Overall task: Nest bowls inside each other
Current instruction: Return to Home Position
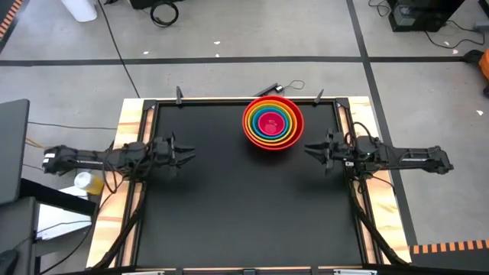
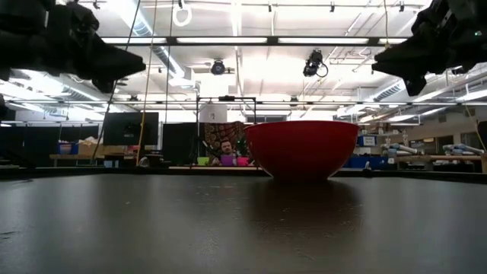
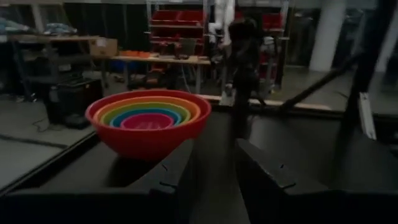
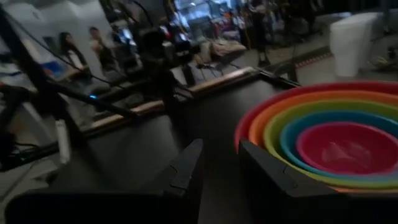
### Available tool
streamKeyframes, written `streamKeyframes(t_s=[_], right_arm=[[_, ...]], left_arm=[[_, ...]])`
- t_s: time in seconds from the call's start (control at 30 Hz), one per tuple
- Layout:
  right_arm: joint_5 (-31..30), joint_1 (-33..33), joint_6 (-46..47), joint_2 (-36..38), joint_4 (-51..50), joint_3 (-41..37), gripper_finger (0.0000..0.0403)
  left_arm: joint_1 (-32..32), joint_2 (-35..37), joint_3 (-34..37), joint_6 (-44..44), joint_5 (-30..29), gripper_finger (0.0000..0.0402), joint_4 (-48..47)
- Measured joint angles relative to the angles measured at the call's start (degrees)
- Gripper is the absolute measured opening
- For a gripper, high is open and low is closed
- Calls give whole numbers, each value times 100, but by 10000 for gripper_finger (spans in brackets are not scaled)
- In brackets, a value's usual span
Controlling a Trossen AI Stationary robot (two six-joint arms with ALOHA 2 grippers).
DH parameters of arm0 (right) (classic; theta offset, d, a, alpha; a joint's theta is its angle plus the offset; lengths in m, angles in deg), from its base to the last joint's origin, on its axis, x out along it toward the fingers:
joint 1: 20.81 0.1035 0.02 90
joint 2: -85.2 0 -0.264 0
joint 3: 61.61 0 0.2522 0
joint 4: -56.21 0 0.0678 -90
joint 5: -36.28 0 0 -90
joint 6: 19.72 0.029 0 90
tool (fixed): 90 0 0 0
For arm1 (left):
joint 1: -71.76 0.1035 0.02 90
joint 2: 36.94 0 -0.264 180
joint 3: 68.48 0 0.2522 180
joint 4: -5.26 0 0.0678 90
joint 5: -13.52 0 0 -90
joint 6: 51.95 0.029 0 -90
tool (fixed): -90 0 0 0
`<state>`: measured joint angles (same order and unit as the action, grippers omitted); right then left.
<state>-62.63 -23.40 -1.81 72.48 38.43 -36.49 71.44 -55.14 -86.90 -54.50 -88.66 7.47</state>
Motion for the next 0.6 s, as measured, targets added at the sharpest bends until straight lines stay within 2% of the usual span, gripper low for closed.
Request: streamKeyframes(t_s=[0.07,0.13,0.23,0.4,0.6], right_arm=[[20,136,-25,-1,234,0,109],[-25,270,-168,7,507,1,109],[-194,360,-404,97,410,136,109],[-275,366,-556,446,-154,184,109],[-16,366,-270,1034,-457,20,109]], left_arm=[[-106,47,-138,156,-3,116,-284],[-121,174,-498,157,-15,116,-1168],[-118,384,-1053,-19,-59,116,-2331],[-126,920,-1125,281,-65,116,-2379],[-126,1596,-399,358,-49,116,-1970]])
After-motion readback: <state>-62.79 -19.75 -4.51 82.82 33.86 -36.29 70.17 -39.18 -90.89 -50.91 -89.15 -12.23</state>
